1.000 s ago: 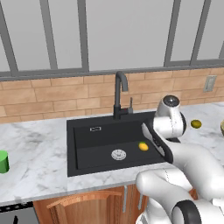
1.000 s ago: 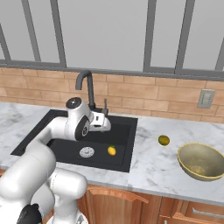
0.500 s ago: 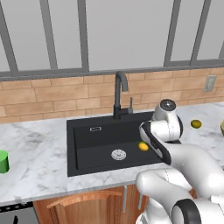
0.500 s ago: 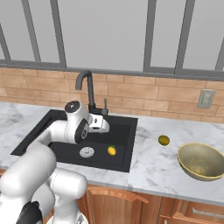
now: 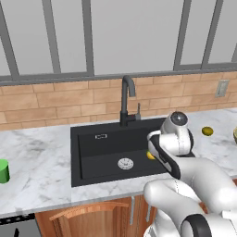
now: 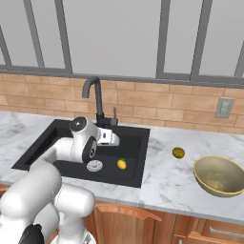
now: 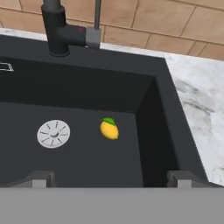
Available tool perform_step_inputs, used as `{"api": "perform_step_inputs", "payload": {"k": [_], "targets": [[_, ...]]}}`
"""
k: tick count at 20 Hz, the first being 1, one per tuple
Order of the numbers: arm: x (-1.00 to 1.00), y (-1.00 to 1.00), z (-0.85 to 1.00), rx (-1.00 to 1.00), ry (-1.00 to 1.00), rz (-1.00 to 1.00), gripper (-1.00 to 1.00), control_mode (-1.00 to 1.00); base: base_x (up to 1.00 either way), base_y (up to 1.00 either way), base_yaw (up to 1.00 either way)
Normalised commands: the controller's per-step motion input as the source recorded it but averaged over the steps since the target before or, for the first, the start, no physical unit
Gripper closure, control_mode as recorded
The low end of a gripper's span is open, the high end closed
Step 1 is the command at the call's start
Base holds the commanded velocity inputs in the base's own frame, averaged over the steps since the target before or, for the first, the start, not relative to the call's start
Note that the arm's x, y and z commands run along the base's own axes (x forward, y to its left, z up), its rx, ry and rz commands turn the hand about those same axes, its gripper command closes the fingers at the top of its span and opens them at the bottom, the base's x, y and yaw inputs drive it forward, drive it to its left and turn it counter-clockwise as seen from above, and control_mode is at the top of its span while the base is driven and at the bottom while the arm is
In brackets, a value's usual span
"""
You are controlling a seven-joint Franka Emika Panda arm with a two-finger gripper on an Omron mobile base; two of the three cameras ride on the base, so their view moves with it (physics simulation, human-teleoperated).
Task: Remove the lemon and orange from the sink. Then move the bowl and cup from the counter to the sink for washing.
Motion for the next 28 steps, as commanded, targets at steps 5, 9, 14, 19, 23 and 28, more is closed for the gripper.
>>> {"api": "perform_step_inputs", "payload": {"k": [5,9,14,19,23,28], "targets": [[0.04,0.00,-0.12,0.00,-0.01,0.00,-1.00,-1.00,0.00,0.00,0.00],[0.11,0.04,-0.11,0.00,0.03,0.00,-1.00,-1.00,0.00,0.00,0.00],[0.06,0.08,-0.10,0.00,0.05,0.00,-1.00,-1.00,0.00,0.00,0.00],[0.02,0.06,-0.13,0.00,0.04,0.00,-1.00,-1.00,0.00,0.00,0.00],[0.03,0.03,-0.15,0.00,0.06,0.00,-1.00,-1.00,0.00,0.00,0.00],[0.01,0.00,-0.16,0.00,0.01,0.00,-1.00,-1.00,0.00,0.00,0.00]]}}
